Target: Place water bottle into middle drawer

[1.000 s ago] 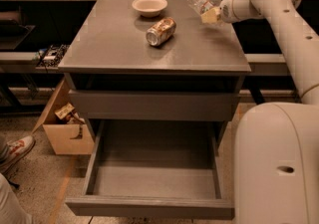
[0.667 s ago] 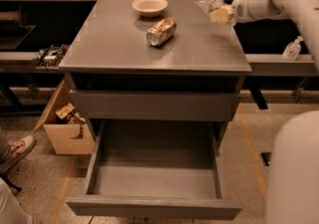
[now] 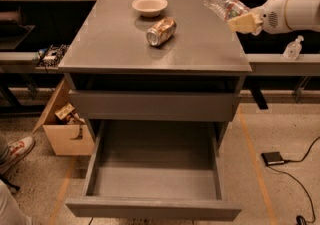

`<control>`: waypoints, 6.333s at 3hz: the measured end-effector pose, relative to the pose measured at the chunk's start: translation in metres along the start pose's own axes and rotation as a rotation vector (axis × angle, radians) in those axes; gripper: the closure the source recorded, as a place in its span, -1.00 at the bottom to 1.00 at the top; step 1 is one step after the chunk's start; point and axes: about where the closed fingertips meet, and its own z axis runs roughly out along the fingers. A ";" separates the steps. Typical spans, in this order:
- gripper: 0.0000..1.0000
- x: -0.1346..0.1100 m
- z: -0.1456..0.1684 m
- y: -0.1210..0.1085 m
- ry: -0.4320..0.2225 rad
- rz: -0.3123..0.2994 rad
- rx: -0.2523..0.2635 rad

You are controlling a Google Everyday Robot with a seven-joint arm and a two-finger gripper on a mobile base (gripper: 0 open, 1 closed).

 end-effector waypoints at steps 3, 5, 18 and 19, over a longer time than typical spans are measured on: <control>1.00 0.030 0.008 0.019 0.041 0.008 -0.055; 1.00 0.084 -0.001 0.096 0.107 -0.092 -0.268; 1.00 0.425 0.202 0.284 0.367 -0.137 -0.661; 1.00 0.436 0.231 0.283 0.325 -0.097 -0.654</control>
Offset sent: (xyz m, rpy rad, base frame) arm -0.0161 0.0028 -0.0290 -0.0092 0.0501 0.0153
